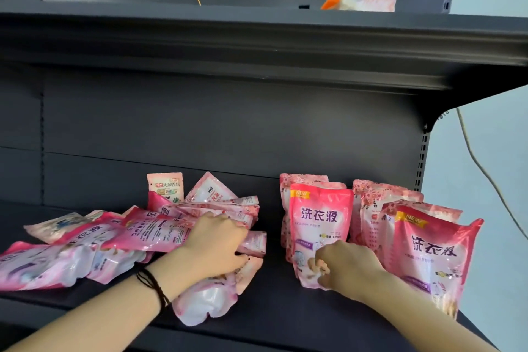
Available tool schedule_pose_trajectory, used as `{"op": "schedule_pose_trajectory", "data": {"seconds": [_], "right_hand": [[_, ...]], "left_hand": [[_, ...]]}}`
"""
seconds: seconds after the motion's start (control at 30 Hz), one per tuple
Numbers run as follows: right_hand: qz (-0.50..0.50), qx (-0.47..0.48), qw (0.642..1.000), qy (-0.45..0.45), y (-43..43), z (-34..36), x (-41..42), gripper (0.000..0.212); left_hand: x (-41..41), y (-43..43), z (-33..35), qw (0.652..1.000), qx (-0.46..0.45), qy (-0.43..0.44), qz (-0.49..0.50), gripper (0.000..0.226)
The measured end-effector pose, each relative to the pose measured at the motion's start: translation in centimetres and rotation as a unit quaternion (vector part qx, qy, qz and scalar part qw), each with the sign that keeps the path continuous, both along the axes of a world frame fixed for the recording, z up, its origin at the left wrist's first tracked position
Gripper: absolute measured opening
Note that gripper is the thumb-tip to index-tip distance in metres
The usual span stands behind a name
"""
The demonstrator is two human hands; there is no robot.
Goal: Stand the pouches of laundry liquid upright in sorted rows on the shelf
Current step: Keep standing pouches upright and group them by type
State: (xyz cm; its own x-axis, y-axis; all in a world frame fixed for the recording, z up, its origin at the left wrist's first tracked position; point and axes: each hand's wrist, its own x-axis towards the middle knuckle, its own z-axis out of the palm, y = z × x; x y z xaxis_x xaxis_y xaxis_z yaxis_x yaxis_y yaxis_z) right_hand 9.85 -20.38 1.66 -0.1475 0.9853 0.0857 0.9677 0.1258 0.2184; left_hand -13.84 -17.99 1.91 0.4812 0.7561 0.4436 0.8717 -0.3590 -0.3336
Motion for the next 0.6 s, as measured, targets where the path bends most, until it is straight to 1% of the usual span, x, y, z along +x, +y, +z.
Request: {"op": "schedule_pose_trajectory", "data": {"seconds": [0.03, 0.1, 0.13, 0.23, 0.3, 0.37, 0.4, 0.47, 0.53, 0.6], "right_hand": [[0.007, -0.003, 1.000, 0.000, 0.2, 0.2, -0.9, 0.023], [0.023, -0.002, 1.000, 0.003, 0.6, 0.8, -3.1, 0.007], [0.033, 0.003, 0.999, 0.009, 1.0, 0.9, -4.3, 0.007], [0.068, 0.034, 0.997, 0.033, 3.5, 0.9, -7.9, 0.028], [0.088, 0.062, 0.993, 0.043, 5.1, 1.1, -10.5, 0.029], [0.100, 0.079, 0.990, 0.056, 6.8, 1.4, -12.7, 0.029], [0.101, 0.091, 0.989, 0.066, 7.7, 1.6, -13.7, 0.029], [0.111, 0.119, 0.981, 0.106, 9.6, 2.1, -15.2, 0.028], [0.131, 0.148, 0.967, 0.161, 11.6, 2.4, -16.4, 0.025], [0.140, 0.158, 0.956, 0.205, 13.7, 2.5, -17.3, 0.025]], "left_hand": [[-1.4, 0.2, 0.0, 1.000, 0.005, -0.009, 0.005, 0.028], [-4.2, 0.5, 0.1, 0.999, 0.017, -0.032, 0.015, 0.029], [-5.7, 0.7, 0.2, 0.999, 0.017, -0.043, 0.025, 0.029], [-9.7, 2.3, 0.5, 0.995, 0.021, -0.077, 0.059, 0.024], [-11.8, 3.7, 0.7, 0.993, 0.024, -0.091, 0.068, 0.027], [-13.5, 5.3, 0.9, 0.992, 0.019, -0.116, 0.056, 0.031], [-14.3, 6.1, 1.0, 0.989, 0.012, -0.140, 0.042, 0.032], [-15.7, 7.9, 1.0, 0.975, -0.020, -0.220, 0.008, 0.031], [-16.5, 10.0, 0.9, 0.952, -0.061, -0.299, -0.030, 0.034], [-16.5, 12.2, 0.5, 0.929, -0.105, -0.348, -0.065, 0.038]]}}
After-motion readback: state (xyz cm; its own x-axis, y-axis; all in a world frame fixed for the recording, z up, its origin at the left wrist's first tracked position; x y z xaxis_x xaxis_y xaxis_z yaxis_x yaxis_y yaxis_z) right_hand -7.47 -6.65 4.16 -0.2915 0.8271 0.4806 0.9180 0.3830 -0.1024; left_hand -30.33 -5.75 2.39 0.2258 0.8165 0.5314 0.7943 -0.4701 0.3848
